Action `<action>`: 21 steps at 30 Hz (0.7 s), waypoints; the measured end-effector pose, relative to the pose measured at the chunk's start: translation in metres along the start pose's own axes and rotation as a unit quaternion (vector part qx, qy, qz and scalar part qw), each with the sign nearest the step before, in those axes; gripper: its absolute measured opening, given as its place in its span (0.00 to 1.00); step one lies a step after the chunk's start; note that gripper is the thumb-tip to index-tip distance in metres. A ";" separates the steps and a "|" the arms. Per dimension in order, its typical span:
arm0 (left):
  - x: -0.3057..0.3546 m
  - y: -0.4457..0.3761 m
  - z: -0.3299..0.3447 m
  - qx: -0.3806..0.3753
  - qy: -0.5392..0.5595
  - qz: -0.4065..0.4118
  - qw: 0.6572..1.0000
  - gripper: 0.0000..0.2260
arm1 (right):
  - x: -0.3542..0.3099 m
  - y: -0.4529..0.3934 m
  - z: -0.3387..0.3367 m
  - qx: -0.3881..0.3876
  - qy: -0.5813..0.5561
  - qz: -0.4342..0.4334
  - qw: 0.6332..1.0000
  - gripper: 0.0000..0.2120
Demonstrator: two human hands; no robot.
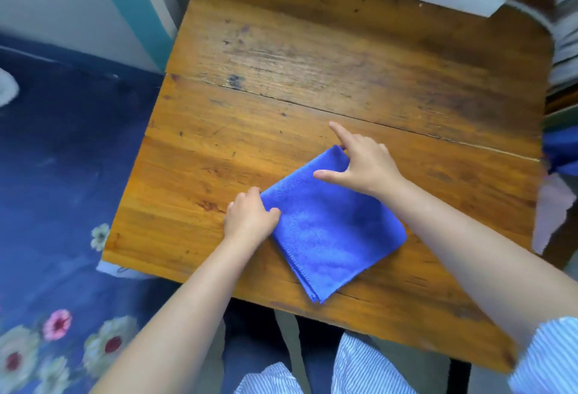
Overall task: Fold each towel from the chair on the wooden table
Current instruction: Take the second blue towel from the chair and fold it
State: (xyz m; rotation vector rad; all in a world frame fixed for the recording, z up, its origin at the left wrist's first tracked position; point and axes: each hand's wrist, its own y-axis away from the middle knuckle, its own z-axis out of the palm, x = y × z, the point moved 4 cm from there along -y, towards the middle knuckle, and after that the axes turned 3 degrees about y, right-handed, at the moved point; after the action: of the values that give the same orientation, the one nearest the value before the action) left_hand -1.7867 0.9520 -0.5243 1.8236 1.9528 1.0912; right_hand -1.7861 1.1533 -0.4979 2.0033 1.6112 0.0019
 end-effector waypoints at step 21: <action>-0.174 0.154 -0.106 0.246 0.206 -0.042 0.946 0.05 | -0.223 0.072 -0.006 -0.166 -0.142 -0.174 0.960 0.14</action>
State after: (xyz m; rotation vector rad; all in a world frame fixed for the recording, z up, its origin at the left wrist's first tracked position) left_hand -1.7080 0.7422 -0.4021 1.8162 2.7269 1.0975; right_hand -1.7849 0.9470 -0.3873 1.3831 1.6275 -0.1327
